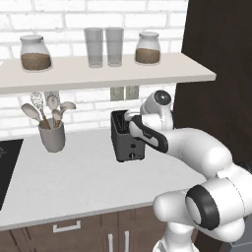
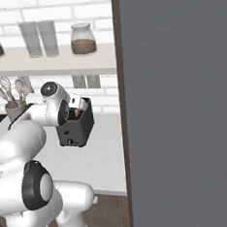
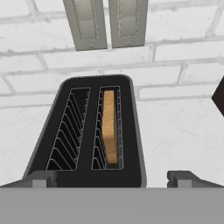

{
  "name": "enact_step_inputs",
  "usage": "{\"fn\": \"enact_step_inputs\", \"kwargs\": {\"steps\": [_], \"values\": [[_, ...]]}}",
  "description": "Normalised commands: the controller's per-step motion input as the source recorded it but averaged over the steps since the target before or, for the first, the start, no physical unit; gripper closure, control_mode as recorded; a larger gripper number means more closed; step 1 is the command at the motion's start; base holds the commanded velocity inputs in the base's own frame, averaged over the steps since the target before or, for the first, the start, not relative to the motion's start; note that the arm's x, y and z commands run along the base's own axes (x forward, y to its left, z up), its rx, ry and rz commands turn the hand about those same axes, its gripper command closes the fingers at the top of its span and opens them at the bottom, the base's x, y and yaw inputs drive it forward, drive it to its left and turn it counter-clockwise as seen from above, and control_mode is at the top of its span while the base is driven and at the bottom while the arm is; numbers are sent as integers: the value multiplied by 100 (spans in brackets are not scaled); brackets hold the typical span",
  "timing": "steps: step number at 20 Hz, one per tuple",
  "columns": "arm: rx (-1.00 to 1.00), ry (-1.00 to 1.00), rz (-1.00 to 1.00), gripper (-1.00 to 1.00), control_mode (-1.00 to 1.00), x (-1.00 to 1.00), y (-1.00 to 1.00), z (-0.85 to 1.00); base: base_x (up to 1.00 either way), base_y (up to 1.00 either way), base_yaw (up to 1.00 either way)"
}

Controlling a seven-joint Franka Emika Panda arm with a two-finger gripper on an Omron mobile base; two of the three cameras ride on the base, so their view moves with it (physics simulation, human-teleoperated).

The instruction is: Start the toaster. Once the lever pops up, take the bread to the plate on the dining counter.

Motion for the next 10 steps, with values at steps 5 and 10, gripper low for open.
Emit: {"fn": "enact_step_inputs", "kwargs": {"steps": [5,10], "values": [[0,0,0,-100,-100,0,0,0,0,0,0],[0,0,0,-100,-100,0,0,0,0,0,0]]}}
